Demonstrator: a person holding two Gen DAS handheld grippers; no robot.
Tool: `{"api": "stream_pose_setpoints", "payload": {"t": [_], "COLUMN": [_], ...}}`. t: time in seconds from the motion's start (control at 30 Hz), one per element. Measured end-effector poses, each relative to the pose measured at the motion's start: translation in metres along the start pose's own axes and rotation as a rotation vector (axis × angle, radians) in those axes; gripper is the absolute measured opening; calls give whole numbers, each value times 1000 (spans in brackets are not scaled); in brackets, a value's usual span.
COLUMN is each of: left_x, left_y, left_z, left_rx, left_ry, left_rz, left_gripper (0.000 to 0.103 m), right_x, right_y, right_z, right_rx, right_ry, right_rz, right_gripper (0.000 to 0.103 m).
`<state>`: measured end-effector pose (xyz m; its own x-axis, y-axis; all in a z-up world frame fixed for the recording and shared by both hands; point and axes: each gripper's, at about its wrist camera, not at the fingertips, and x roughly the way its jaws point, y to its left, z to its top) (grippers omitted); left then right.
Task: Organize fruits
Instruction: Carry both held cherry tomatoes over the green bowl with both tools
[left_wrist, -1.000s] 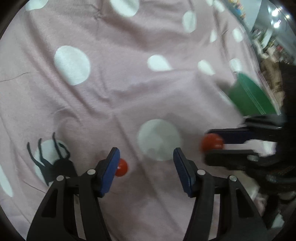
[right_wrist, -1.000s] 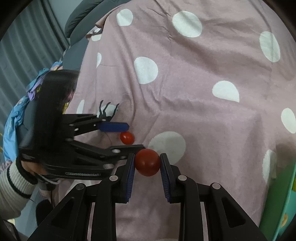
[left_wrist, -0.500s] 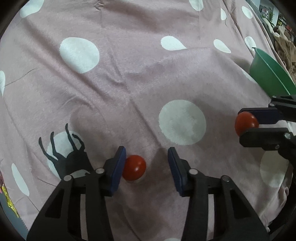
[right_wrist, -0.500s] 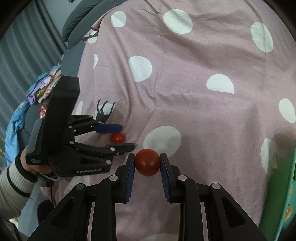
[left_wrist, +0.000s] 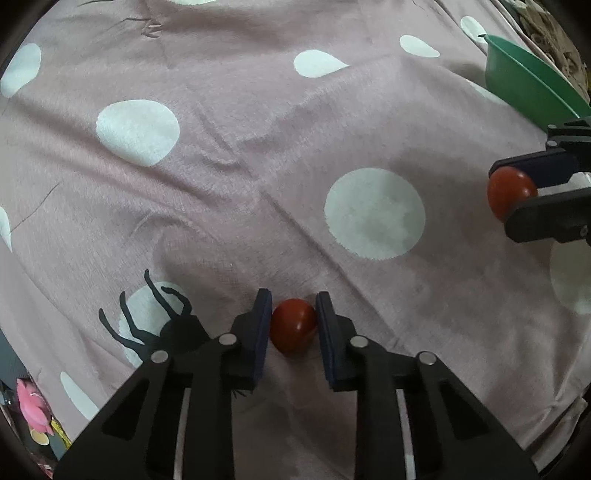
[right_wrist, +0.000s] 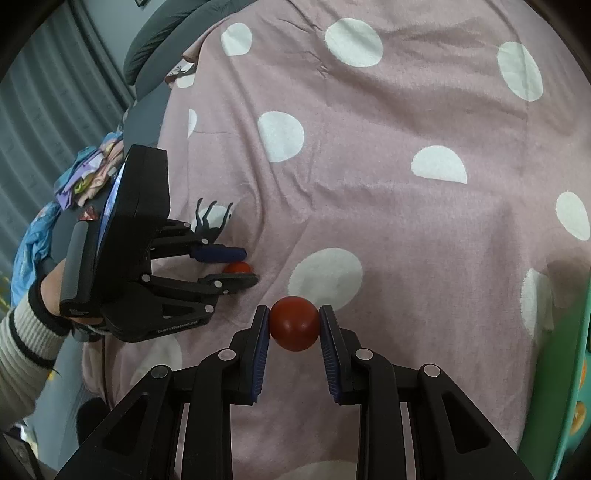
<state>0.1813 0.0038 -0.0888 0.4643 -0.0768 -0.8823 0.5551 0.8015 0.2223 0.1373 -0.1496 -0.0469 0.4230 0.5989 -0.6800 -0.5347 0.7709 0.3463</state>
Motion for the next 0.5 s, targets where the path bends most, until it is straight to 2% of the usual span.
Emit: {"api": "stream_pose_setpoints", "payload": {"t": [0.13, 0.3, 0.5], "left_x": [-1, -17, -48], "left_y": [4, 15, 10], "left_z": [-3, -16, -25], "left_rx": [-55, -165, -260], "left_ry": [-43, -88, -184], "left_rz": [2, -43, -181], "left_gripper": [22, 22, 22], "right_x": [0, 2, -1], "right_y": [-1, 0, 0], "right_z": [0, -2, -7], "right_rx": [3, 6, 20], "right_ry": [-7, 3, 1], "right_rz": [4, -3, -16], "right_gripper": [29, 29, 29]}}
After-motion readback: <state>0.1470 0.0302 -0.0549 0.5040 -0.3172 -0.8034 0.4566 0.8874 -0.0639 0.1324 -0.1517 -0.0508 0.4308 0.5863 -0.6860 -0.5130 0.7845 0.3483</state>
